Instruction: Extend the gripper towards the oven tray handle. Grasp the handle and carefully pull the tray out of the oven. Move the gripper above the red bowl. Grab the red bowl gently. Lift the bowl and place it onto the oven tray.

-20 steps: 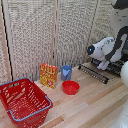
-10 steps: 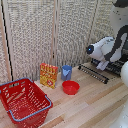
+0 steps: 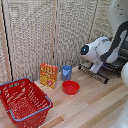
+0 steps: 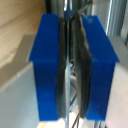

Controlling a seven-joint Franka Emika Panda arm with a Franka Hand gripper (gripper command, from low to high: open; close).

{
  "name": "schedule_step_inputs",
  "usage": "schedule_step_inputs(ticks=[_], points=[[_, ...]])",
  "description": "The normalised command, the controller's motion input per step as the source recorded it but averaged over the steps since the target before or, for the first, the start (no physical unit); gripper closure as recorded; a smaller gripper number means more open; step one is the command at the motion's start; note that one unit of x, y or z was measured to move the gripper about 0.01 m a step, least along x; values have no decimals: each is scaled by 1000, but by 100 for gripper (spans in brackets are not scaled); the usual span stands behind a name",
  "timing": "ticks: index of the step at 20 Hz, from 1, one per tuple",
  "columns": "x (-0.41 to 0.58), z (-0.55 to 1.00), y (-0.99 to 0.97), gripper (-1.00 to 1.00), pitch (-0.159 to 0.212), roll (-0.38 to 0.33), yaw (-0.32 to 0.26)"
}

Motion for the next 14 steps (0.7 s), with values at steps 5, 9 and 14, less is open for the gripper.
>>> schedule_step_inputs(ticks=[5, 9, 14], points=[[144, -36, 58, -100, 8, 11, 4], [28, 25, -64, -100, 18, 39, 111], [0, 22, 139, -100, 1, -12, 141]])
